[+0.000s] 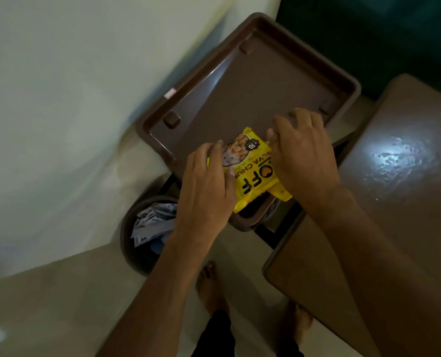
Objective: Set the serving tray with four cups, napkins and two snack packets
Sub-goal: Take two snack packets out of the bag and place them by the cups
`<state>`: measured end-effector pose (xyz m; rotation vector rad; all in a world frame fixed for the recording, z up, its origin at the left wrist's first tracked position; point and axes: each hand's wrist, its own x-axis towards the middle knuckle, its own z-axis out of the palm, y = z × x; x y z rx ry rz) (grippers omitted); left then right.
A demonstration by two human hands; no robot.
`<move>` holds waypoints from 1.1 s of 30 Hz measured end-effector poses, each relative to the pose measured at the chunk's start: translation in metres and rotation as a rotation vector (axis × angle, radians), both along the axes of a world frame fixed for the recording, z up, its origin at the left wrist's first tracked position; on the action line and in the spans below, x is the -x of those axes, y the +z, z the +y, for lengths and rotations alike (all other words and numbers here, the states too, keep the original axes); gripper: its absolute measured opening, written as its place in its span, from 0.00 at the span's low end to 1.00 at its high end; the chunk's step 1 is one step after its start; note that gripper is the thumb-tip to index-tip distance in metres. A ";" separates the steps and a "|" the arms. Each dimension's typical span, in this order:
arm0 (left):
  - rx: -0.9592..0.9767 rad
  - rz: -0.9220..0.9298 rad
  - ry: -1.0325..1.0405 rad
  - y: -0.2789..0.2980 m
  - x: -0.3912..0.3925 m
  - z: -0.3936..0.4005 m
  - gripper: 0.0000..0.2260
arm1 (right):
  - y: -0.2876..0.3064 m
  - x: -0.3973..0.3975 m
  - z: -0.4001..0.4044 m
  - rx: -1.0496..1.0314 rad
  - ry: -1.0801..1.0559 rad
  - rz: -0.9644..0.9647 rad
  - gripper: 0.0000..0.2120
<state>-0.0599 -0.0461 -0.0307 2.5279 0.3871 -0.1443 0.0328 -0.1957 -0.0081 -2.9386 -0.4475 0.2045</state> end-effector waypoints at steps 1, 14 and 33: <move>0.013 0.029 0.024 -0.003 -0.002 0.000 0.26 | 0.000 -0.005 0.000 -0.001 -0.009 0.019 0.18; 0.338 -0.030 0.579 -0.020 -0.045 0.026 0.20 | -0.008 -0.044 0.014 -0.109 -0.203 0.291 0.20; -0.274 0.021 0.012 -0.043 -0.045 0.011 0.27 | -0.029 -0.045 0.053 -0.048 -0.193 -0.115 0.19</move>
